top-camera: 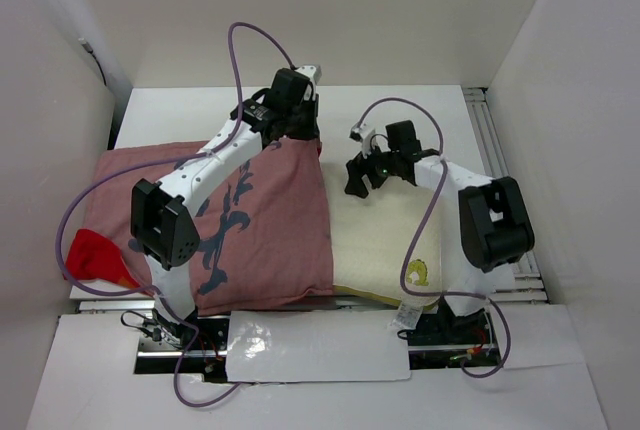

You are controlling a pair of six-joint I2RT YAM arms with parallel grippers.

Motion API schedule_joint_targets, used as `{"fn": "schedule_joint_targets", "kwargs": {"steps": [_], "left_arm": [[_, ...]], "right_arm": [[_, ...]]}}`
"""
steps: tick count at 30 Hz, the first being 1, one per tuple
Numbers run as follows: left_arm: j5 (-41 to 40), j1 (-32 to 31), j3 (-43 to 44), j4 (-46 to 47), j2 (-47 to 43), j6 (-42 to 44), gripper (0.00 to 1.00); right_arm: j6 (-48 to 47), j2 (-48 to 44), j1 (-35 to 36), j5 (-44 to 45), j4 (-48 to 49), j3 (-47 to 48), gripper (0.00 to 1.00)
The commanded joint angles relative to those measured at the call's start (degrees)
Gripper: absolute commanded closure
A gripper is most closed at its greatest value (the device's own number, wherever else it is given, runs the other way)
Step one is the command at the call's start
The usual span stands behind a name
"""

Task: Put the pillow into the pillowcase

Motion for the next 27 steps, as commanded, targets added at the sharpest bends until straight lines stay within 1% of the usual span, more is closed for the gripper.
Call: {"fn": "schedule_joint_targets", "kwargs": {"steps": [1,3,4,5,6,7,8,9,10,12,13,15,16,17,18,20,21,23,24,25,26,27], "left_arm": [[0.77,-0.09,1.93,2.76,-1.82,0.93,1.0],[1.29,-0.09,1.93,2.76,-1.82,0.93,1.0],[1.29,-0.09,1.93,2.76,-1.29,0.93,1.0],[2.6,-0.09,1.93,3.29,-1.29,1.54,1.0],[3.13,-0.09,1.93,3.29,-1.81,1.55,1.0],[3.83,-0.09,1.93,4.34,-1.82,2.15,1.0],[5.67,-0.7,1.93,5.91,-2.42,2.68,1.0],[5.69,-0.71,1.41,6.62,-2.43,3.38,1.0],[6.21,-1.49,1.4,7.15,-2.95,3.91,1.0],[7.09,-3.17,3.06,7.16,-2.96,5.49,1.0],[7.7,-4.48,3.68,7.16,-2.35,6.02,1.0],[9.11,-5.71,5.26,7.16,-2.34,6.55,1.0],[10.25,-5.72,5.97,7.16,-1.65,7.16,1.0],[12.35,-6.5,6.58,7.16,-1.03,7.17,1.0],[14.02,-6.51,8.16,6.64,-1.02,7.17,1.0],[17.18,-7.13,9.83,6.63,0.64,6.65,1.0],[17.98,-7.13,11.32,5.93,1.17,6.64,1.0],[20.7,-7.65,13.0,5.23,1.87,8.04,1.0],[21.76,-8.17,14.31,4.53,2.83,8.66,1.0],[21.77,-8.18,14.32,4.52,2.84,8.66,1.0],[22.29,-8.18,15.02,3.56,3.71,8.66,1.0],[22.3,-8.18,16.33,3.03,4.77,8.66,1.0]], "right_arm": [[-5.23,3.99,1.3,-5.44,-4.34,3.56,0.34],[-5.24,6.45,2.53,-5.44,-4.87,5.92,0.57],[-5.24,6.46,2.54,-6.05,-4.88,5.94,0.73],[-2.19,4.55,3.15,-6.06,0.95,5.94,1.0],[0.79,2.44,3.15,-5.27,6.49,3.94,1.0],[4.48,-0.11,3.15,-4.31,13.07,-1.65,1.0],[10.35,-5.35,3.76,-4.3,19.23,-4.58,1.0],[13.45,-7.67,3.77,-2.82,28.95,-7.04,1.0],[15.48,-9.52,4.46,-2.81,31.92,-10.2,1.0],[19.25,-13.03,5.25,-1.67,35.01,-11.37,1.0],[20.76,-13.05,6.13,0.25,37.37,-11.38,1.0],[24.89,-13.05,6.92,-1.03,40.19,-11.38,1.0],[26.21,-12.36,8.06,-1.05,44.47,-11.9,1.0],[29.53,-11.74,8.77,-1.05,47.04,-12.42,1.0],[30.61,-9.99,9.56,-1.05,51.24,-12.43,1.0],[32.63,-6.92,12.02,1.4,53.21,-11.73,1.0],[33.34,-5.77,12.64,2.98,55.66,-11.12,1.0],[34.83,-2.09,14.04,3.0,59.27,-11.11,1.0],[35.53,0.54,14.05,1.34,62.42,-10.33,1.0],[35.54,0.57,14.83,1.33,62.45,-10.32,1.0],[35.54,1.79,15.36,2.11,63.93,-10.32,1.0],[37.19,3.72,15.89,5.42,67.68,-11.1,1.0]]}}
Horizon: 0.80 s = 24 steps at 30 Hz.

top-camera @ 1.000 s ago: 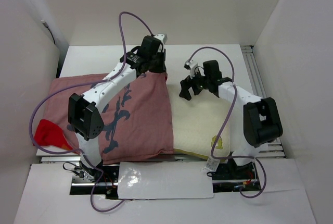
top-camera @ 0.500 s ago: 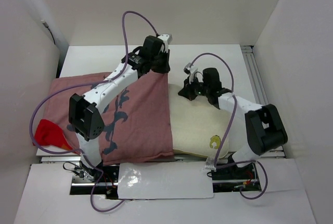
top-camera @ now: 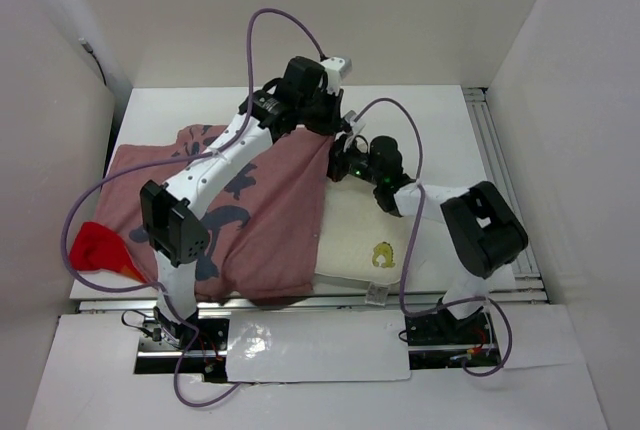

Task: Put the pillow into the pillowcase

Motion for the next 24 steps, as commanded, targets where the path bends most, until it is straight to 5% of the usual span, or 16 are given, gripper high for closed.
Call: {"fn": "schedule_joint_targets", "kwargs": {"steps": [1,5,9,10,13,14,15,18,20,24], "left_arm": [[12.64,-3.94,5.52,6.48,2.41,0.88,1.0],[11.68,-3.94,6.06,5.26,4.25,0.89,1.0],[7.81,-2.71,6.06,4.11,5.85,-0.6,1.0],[5.89,-1.58,6.06,2.72,6.37,-1.13,1.0],[4.9,0.97,2.47,2.09,5.85,-3.32,0.97],[4.9,1.85,1.93,2.09,5.32,-3.85,0.88],[6.12,3.43,1.93,2.09,5.32,-3.86,0.63],[6.66,3.97,1.4,1.04,3.92,-4.39,0.42],[4.82,3.97,1.4,0.34,2.25,-3.86,0.0],[0.7,2.31,-0.18,-1.34,-1.43,-3.24,0.0]], "right_arm": [[5.65,5.19,4.03,2.87,15.52,-0.18,1.0],[11.7,7.23,3.24,8.85,21.43,-3.0,0.93],[12.33,2.85,0.52,14.21,7.31,-0.55,0.56],[12.33,1.44,-0.88,15.7,-0.47,0.85,0.38],[13.47,-5.48,-1.95,21.92,-18.2,3.49,0.18],[12.43,-7.34,-2.56,23.08,-22.04,5.5,0.04],[12.42,-9.02,-2.56,25.62,-26.34,6.74,0.0],[14.52,-13.51,-1.77,38.45,-44.97,12.1,0.0],[16.02,-15.27,-2.38,44.79,-57.02,13.95,0.0],[17.08,-17.64,-3.88,50.07,-71.37,15.19,0.0]]}}
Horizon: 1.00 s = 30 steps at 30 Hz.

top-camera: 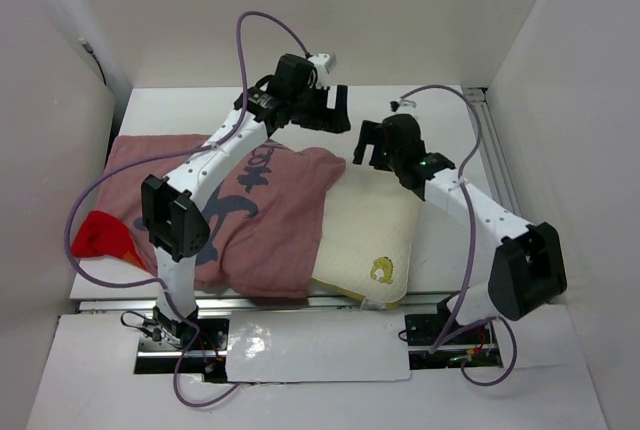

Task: Put the pillow into the pillowcase

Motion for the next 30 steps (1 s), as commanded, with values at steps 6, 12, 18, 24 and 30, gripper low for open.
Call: {"fn": "schedule_joint_targets", "kwargs": {"steps": [6,12,18,24,30], "left_arm": [[-14.26,-8.29,-24.24,-3.4,-20.08,-2.21,0.0],[-32.29,-27.18,-55.02,-5.74,-43.03,-21.7,0.03],[-33.1,-43.01,-60.31,-14.21,-39.72,-41.82,0.05],[-33.71,-44.52,-61.55,-11.67,-31.54,-48.27,0.06],[-36.61,-42.24,-62.86,-8.32,-29.69,-50.99,0.19]], "right_arm": [[-5.83,-19.68,3.36,2.27,-20.0,-7.13,0.0],[-5.31,-26.47,13.64,-6.09,-25.91,-12.05,0.0],[-2.33,-23.4,21.91,-0.31,-30.03,-11.44,0.0],[5.67,-21.9,32.46,2.26,-32.15,-13.37,0.0],[8.58,-21.9,36.07,1.65,-34.35,-15.31,0.0]]}}
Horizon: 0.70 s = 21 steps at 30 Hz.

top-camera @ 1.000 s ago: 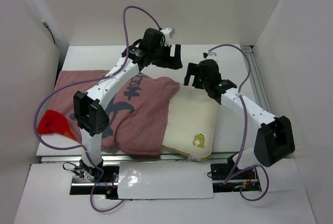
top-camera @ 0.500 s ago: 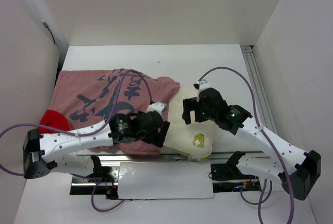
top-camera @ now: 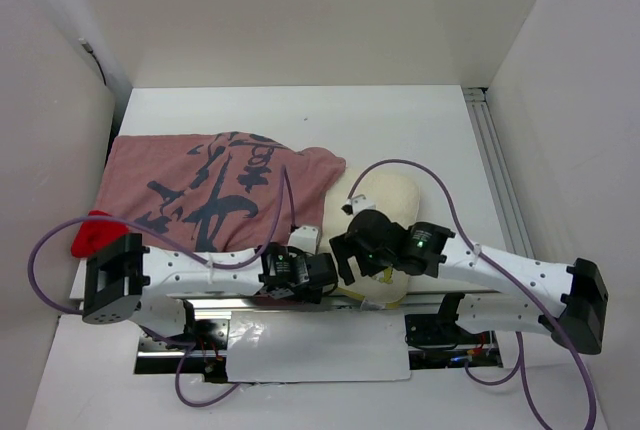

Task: Put the pillow into the pillowcase

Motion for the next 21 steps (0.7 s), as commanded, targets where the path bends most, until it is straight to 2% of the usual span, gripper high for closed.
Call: {"fn": "schedule_joint_targets", "kwargs": {"steps": [1,2,4,5,6,10,11,12,15,16,17,18,21], "left_arm": [[-3.44,2.05,-1.69,3.81,1.02,-4.09,0.24],[-2.91,2.05,-2.57,5.13,1.02,-4.09,0.3],[-2.91,2.75,-3.37,5.84,1.02,-5.13,0.74],[-2.91,3.45,-3.89,4.28,1.02,-5.84,0.91],[-2.91,3.46,-3.89,4.26,1.02,-6.54,1.0],[-4.22,3.46,-6.52,7.24,-4.32,-4.28,1.0],[-4.22,3.46,-7.92,9.08,-6.6,-3.05,1.0],[-4.22,3.46,-7.94,9.09,-6.62,-3.04,1.0],[-3.18,3.46,-11.44,15.66,-11.62,1.95,1.0],[-2.47,3.46,-11.45,16.99,-12.76,3.37,1.0],[-0.81,3.46,-12.32,18.57,-14.86,5.21,1.0],[0.07,2.94,-12.33,20.24,-15.58,9.32,1.0],[3.24,2.41,-11.72,23.68,-17.07,14.35,1.0]], "right_arm": [[2.99,-0.08,0.77,-0.45,-1.96,-1.55,0.0],[2.99,-0.61,0.77,-1.42,-1.34,-2.96,0.0],[2.11,-0.61,0.77,-3.01,-0.28,-4.46,0.0],[1.41,-0.61,0.77,-3.8,0.51,-5.07,0.0],[0.62,-0.09,0.77,-3.8,1.04,-5.08,0.0],[-0.34,2.81,0.77,-3.8,7.08,-6.3,0.02],[-1.14,3.95,0.77,-3.8,10.85,-9.18,0.11],[-1.14,3.96,0.77,-3.8,10.88,-9.21,0.11],[-1.85,6.41,0.77,-0.12,19.13,-12.29,0.76],[-1.85,6.42,0.77,1.28,22.1,-12.81,0.91],[-1.24,5.72,0.77,1.9,23.53,-12.81,1.0],[-2.02,3.28,0.77,1.91,25.11,-12.81,1.0],[-3.33,-2.78,0.77,5.24,30.74,-11.59,1.0]]}}
